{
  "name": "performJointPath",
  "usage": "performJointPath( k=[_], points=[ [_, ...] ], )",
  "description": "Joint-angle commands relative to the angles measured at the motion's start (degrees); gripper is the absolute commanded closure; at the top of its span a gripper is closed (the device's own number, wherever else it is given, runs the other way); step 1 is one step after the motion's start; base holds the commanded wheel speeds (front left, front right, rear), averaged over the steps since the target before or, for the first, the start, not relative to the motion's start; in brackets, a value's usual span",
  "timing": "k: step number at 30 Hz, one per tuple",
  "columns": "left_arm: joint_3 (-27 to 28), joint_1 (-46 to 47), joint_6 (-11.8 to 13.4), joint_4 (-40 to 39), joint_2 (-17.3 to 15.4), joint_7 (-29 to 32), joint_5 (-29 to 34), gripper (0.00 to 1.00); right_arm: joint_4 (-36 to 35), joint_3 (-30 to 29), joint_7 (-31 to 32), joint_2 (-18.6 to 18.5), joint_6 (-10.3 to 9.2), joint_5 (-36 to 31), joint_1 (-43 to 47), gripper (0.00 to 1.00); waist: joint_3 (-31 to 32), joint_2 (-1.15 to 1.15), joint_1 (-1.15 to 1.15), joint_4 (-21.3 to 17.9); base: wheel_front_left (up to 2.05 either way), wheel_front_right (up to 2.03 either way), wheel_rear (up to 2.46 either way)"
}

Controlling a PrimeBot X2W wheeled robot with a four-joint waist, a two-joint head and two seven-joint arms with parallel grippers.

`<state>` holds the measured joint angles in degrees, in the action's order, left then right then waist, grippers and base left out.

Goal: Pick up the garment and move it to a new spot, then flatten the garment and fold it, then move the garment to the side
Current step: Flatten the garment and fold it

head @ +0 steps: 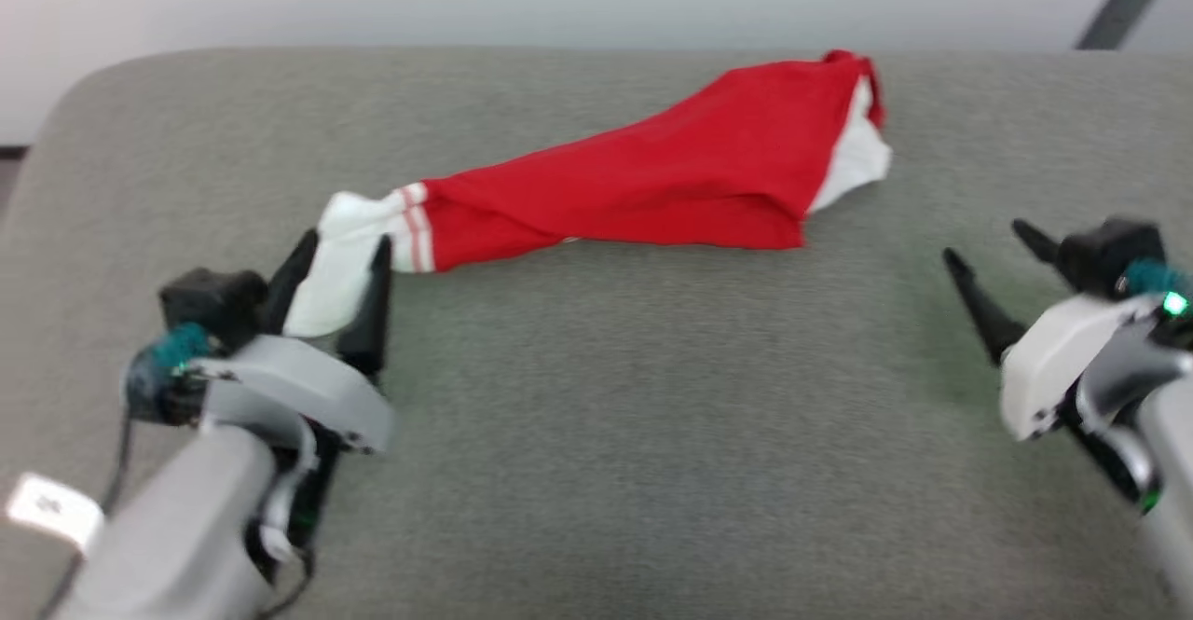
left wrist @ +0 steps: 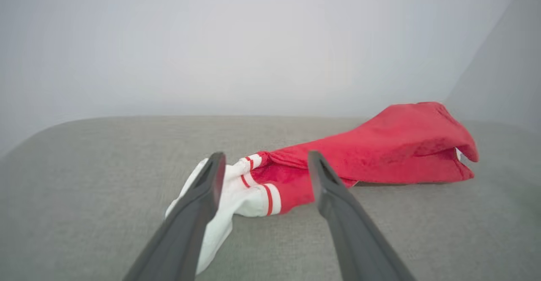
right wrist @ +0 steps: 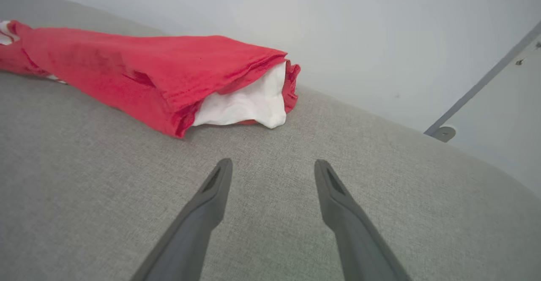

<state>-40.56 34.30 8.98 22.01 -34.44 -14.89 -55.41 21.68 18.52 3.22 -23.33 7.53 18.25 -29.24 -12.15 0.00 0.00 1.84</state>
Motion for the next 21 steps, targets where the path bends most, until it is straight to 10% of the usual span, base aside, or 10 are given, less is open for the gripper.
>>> performJointPath(
  k=[1,9,21],
  points=[
    [2.30,-2.96,1.86,-4.49,1.25,-0.30,4.62,0.00,0.11,1.80,3.07,-1.97,-0.08,2.22,-2.37,0.00,-0.68,0.00,0.00,5.44,0.00,0.00,0.00],
    [11.37,-16.35,4.17,-21.67,9.46,-0.23,26.00,0.00,3.06,9.87,24.06,-11.29,-0.08,16.24,-15.04,0.00,-4.29,0.00,0.00,11.68,0.00,0.00,0.00],
    [21.86,-21.69,-5.20,-24.30,21.85,-0.25,38.05,0.00,16.67,17.39,39.42,-15.93,-0.08,20.81,-30.96,0.00,-11.47,0.00,0.00,17.90,0.00,0.00,0.00]
  ],
)
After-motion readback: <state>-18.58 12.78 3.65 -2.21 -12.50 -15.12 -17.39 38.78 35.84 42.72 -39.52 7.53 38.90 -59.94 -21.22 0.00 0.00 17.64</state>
